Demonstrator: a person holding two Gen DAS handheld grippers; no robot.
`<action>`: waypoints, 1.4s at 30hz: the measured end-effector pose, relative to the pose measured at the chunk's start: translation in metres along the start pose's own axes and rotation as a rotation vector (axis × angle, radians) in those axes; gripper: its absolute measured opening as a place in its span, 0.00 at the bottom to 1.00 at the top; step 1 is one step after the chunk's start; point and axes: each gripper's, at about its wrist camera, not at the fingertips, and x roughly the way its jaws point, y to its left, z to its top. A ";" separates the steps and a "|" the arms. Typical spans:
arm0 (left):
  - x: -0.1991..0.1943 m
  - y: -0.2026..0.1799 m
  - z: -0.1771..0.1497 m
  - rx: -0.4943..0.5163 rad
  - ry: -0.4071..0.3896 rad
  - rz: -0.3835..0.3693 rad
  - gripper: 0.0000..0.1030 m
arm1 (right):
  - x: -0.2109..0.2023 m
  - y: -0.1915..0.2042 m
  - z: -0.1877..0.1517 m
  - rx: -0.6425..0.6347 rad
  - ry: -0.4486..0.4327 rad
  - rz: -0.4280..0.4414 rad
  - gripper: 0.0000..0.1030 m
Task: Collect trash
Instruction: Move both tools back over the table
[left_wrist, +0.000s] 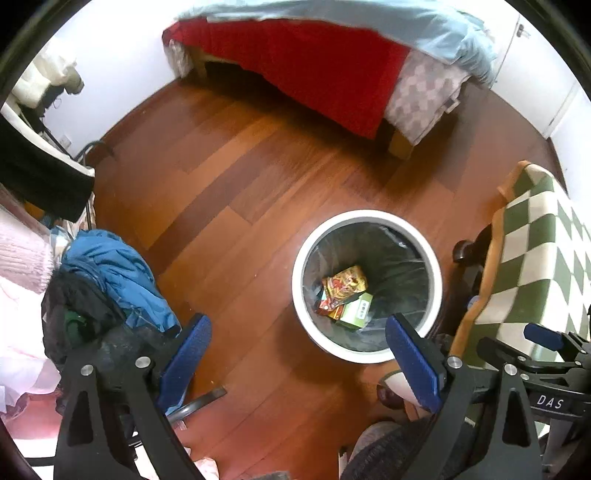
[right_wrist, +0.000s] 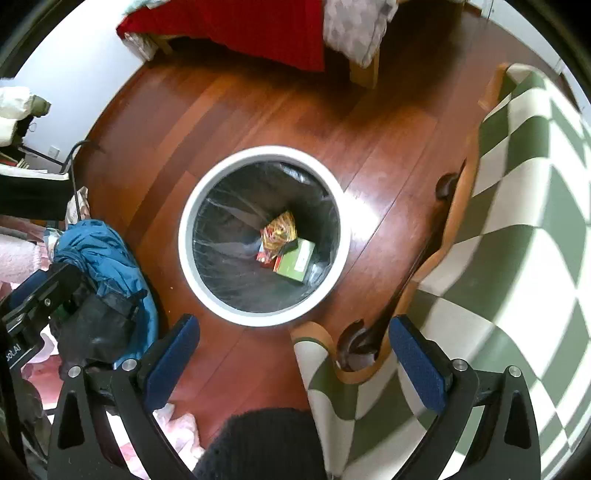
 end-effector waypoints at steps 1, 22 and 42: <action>-0.009 -0.001 -0.002 0.001 -0.013 -0.004 0.93 | -0.012 0.000 -0.004 -0.002 -0.018 0.002 1.00; -0.154 -0.075 -0.041 0.095 -0.215 -0.087 0.93 | -0.204 -0.053 -0.103 0.145 -0.290 0.231 1.00; -0.076 -0.491 -0.090 0.592 0.097 -0.298 1.00 | -0.196 -0.495 -0.253 0.936 -0.304 -0.076 0.83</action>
